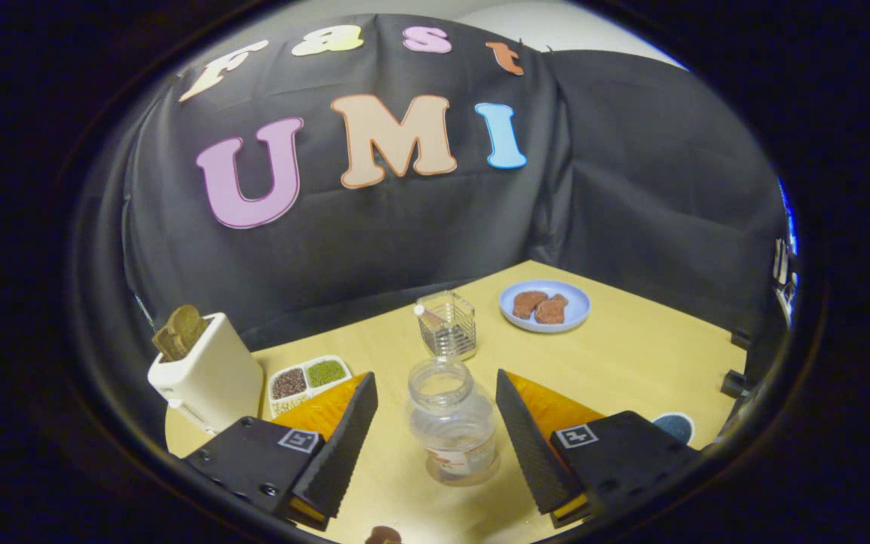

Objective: Take the bottle from table, then pour the juice into the cup, finally place the bottle on the coaster

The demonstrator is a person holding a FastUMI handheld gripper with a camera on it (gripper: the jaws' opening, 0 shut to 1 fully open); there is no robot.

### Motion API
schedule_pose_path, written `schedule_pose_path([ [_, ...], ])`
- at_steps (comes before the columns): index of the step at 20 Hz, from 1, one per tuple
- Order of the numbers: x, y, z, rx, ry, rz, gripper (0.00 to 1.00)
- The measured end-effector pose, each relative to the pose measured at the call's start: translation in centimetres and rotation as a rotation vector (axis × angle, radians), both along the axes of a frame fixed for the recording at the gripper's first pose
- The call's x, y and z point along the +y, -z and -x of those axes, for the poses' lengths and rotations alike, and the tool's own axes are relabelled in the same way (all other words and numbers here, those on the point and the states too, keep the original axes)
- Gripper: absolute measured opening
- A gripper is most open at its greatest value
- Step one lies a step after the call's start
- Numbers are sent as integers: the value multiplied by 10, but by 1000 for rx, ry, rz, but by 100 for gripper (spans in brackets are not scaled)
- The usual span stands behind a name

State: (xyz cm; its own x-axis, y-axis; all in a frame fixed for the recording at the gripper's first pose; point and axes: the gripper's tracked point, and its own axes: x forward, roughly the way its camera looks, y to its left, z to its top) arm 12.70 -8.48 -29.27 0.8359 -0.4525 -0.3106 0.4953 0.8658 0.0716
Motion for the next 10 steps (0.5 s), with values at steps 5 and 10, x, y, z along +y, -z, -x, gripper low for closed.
schedule_pose_path([
  [5,8,-69,5,-100,-61,20,96],
  [10,24,-160,6,-224,-152,19,96],
])
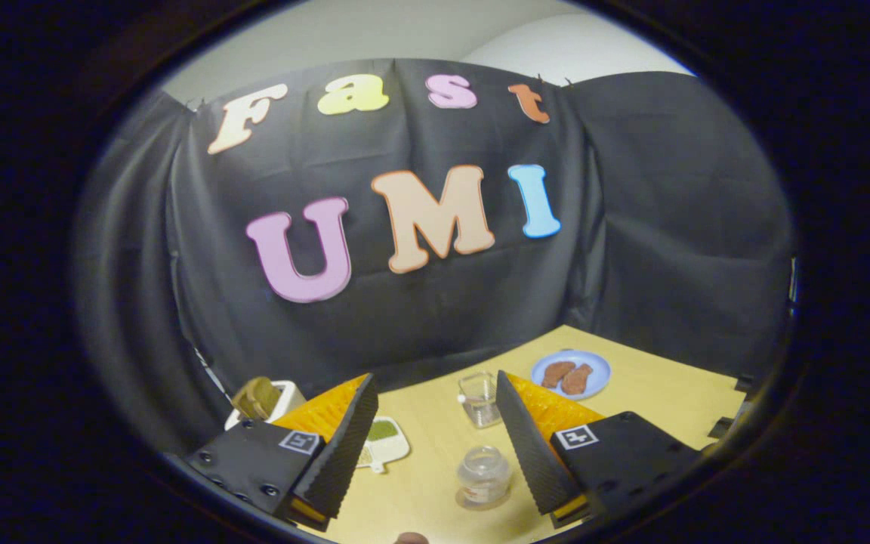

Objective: Take the bottle from table, then pour the juice into the cup, finally place the bottle on the coaster

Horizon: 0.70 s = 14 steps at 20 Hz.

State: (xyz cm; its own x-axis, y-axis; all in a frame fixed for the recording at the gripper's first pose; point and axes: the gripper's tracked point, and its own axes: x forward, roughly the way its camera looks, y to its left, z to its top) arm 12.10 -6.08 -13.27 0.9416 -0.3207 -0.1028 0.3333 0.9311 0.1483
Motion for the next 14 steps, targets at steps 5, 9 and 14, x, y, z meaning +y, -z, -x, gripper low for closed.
schedule_pose_path([
  [5,6,-78,10,-55,-48,29,96],
  [9,10,-116,17,-75,-82,61,96],
  [14,-3,-128,26,-94,-86,40,96],
])
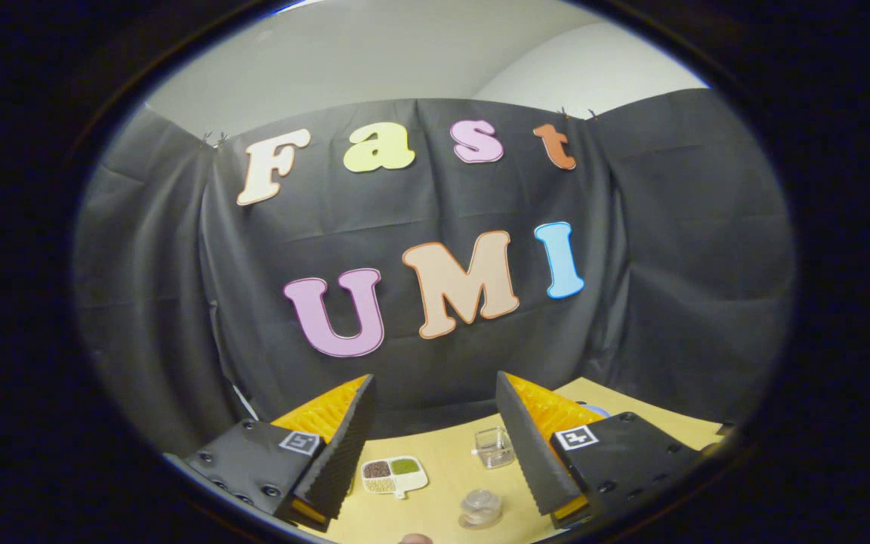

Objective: Take the bottle from table, then pour the juice into the cup, finally place the bottle on the coaster

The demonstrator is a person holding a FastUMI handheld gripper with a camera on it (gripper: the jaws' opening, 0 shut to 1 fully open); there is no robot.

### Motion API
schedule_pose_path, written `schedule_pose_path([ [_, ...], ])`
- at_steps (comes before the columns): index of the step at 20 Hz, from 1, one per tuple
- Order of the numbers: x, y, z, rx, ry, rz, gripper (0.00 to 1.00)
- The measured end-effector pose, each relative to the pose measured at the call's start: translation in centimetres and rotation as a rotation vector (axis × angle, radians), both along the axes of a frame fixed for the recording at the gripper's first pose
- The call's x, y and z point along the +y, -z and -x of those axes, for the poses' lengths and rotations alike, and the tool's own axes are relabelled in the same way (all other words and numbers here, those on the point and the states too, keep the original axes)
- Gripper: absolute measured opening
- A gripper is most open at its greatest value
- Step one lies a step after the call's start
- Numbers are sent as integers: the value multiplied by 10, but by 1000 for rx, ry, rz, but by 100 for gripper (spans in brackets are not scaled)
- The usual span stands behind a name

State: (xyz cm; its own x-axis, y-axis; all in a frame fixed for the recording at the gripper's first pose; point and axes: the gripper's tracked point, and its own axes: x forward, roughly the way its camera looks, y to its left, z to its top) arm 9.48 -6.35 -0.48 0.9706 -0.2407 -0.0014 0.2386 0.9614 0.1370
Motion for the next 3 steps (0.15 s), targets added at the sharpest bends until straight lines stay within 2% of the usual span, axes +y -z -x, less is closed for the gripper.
schedule_pose_path([
  [3,-14,2,8,10,12,-16,96],
])
